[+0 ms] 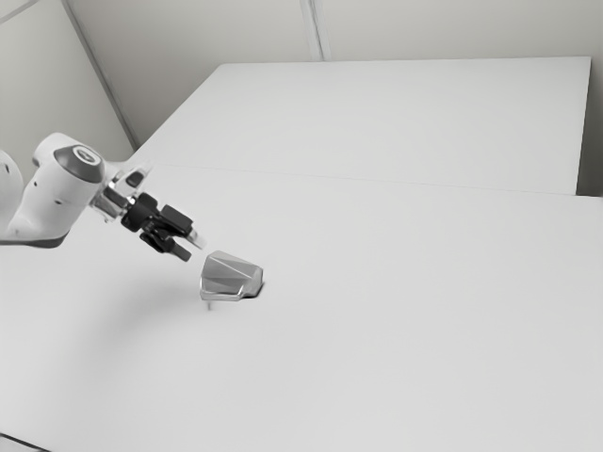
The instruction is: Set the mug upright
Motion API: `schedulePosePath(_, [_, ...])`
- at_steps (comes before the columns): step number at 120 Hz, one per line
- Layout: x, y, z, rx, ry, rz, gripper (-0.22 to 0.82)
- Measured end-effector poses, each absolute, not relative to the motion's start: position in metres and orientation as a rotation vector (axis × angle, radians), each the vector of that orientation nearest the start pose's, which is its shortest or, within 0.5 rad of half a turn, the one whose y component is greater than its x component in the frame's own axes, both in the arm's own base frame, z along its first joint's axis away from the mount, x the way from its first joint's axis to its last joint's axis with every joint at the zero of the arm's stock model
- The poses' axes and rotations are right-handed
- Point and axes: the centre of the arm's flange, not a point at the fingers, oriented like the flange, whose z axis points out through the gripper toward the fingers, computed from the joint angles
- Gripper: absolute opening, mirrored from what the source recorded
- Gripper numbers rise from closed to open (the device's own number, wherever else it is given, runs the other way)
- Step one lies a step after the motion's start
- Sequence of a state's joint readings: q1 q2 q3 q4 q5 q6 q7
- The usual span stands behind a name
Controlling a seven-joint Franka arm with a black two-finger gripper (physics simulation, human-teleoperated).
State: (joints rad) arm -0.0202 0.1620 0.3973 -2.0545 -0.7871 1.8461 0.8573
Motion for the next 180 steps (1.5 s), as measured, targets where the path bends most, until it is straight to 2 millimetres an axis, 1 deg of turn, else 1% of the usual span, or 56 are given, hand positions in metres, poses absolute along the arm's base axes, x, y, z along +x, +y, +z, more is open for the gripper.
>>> schedulePosePath(12, [0.532,0.148,0.351,2.389,-0.161,0.149,0.60])
schedulePosePath(18, [0.535,0.149,0.345,2.377,-0.172,0.146,0.60])
schedulePosePath(37, [0.541,0.147,0.330,2.333,-0.207,0.141,0.60])
schedulePosePath(56, [0.539,0.162,0.315,2.298,-0.194,0.145,0.60])
schedulePosePath(68, [0.538,0.169,0.312,2.277,-0.194,0.155,0.60])
schedulePosePath(91, [0.543,0.163,0.313,2.235,-0.223,0.183,0.60])
schedulePosePath(110, [0.549,0.161,0.297,2.208,-0.224,0.174,0.60])
schedulePosePath(138, [0.556,0.147,0.283,2.143,-0.222,0.179,0.60])
schedulePosePath(148, [0.557,0.143,0.281,2.110,-0.213,0.184,0.54])
schedulePosePath(159, [0.555,0.139,0.278,2.077,-0.204,0.185,0.44])
schedulePosePath(180, [0.552,0.136,0.273,2.045,-0.199,0.172,0.14])
